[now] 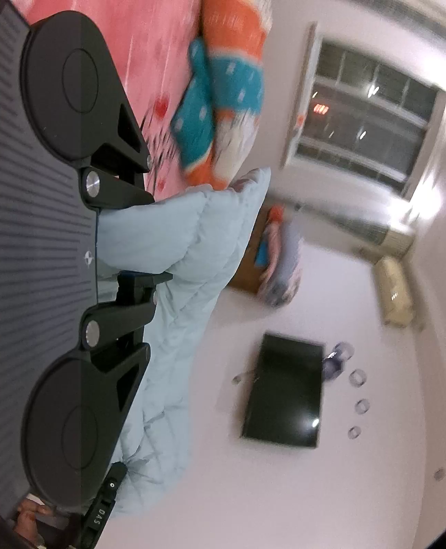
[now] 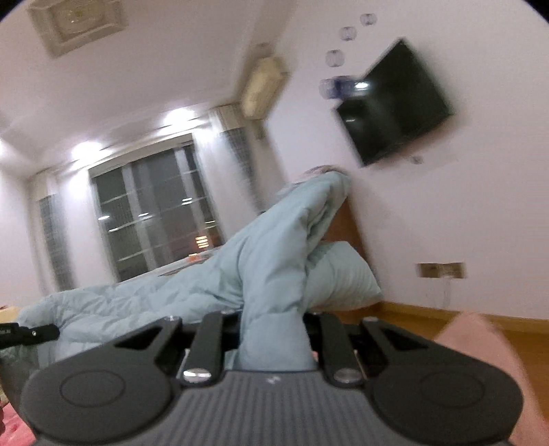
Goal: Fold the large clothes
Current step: 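Carry the jacket with both grippers and lay it on the peach blanket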
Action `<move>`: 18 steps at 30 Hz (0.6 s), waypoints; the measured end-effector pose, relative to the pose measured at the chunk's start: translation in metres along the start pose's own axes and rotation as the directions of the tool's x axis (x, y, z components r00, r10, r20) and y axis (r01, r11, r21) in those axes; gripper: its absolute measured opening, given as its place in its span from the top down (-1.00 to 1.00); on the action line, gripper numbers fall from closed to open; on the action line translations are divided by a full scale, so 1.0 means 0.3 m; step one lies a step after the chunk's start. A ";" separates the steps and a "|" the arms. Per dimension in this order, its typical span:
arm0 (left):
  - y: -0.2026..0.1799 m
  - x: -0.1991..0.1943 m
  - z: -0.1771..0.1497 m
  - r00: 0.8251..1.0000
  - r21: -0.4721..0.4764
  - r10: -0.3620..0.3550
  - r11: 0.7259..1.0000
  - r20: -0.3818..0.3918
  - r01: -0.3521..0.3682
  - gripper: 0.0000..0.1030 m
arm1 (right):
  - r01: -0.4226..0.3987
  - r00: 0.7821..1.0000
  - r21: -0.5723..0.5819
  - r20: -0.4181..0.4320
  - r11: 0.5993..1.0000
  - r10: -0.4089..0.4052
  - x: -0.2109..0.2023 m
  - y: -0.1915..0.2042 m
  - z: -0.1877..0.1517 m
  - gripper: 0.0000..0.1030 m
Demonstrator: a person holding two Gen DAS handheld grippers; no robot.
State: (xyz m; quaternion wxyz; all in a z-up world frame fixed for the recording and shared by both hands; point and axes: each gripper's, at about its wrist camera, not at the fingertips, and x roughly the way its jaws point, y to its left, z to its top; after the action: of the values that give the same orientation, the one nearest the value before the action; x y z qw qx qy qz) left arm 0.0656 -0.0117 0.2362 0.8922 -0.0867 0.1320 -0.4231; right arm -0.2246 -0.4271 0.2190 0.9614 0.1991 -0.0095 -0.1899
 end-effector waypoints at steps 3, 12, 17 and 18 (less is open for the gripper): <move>-0.066 0.197 -0.069 0.997 -0.004 -0.031 1.000 -0.074 0.031 0.78 | 0.106 0.994 0.022 -0.011 0.994 -0.106 0.047 -0.125 0.006 0.73; -0.081 0.452 -0.284 0.973 0.017 -0.008 1.000 -0.231 0.012 0.73 | 0.282 0.944 0.017 -0.185 0.959 -0.274 0.166 -0.347 -0.142 0.53; -0.083 0.450 -0.290 0.967 0.048 0.015 0.999 -0.254 -0.003 0.58 | 0.312 0.927 -0.026 -0.212 0.950 -0.310 0.181 -0.323 -0.178 0.13; -0.083 0.443 -0.289 0.967 0.056 0.022 0.998 -0.253 -0.008 0.46 | 0.319 0.924 -0.029 -0.212 0.947 -0.318 0.182 -0.311 -0.176 0.02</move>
State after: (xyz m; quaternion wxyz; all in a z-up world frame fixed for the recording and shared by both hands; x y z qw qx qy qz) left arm 0.1014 -0.1345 0.1391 0.8732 -0.0066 0.2339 -0.4275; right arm -0.2025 -0.5062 0.1311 0.9126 0.2199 0.1257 -0.3208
